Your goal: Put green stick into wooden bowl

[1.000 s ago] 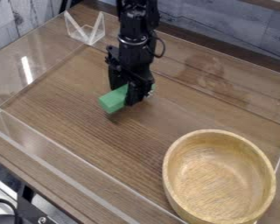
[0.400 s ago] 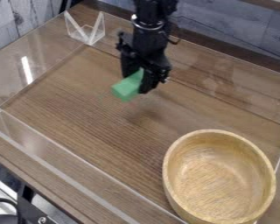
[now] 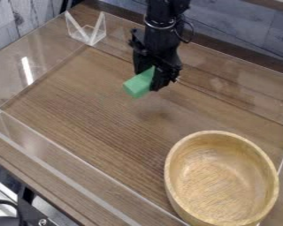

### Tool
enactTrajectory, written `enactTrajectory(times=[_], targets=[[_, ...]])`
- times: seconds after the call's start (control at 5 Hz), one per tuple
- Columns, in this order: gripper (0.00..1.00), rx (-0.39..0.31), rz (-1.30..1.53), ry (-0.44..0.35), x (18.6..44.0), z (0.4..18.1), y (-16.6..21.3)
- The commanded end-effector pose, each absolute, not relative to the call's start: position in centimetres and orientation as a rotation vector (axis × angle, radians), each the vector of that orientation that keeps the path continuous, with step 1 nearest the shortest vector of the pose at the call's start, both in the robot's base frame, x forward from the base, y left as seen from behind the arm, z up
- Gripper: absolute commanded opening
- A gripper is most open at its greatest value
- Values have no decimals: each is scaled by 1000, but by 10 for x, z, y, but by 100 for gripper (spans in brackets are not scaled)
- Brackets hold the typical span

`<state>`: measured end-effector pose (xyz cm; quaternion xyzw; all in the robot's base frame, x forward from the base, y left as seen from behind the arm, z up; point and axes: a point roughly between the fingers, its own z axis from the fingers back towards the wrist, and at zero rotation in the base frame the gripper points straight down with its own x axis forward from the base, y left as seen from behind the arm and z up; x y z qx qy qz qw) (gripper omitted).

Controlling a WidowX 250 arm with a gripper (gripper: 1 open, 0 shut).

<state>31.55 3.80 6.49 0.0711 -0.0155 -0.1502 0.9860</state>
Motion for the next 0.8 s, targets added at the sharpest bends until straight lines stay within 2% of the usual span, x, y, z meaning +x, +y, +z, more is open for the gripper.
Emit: enactTrajectory(times=[0.0,0.6], targets=[[0,171,-316,-135,333,89,46],[0,188,-427,-171,341,83,57]])
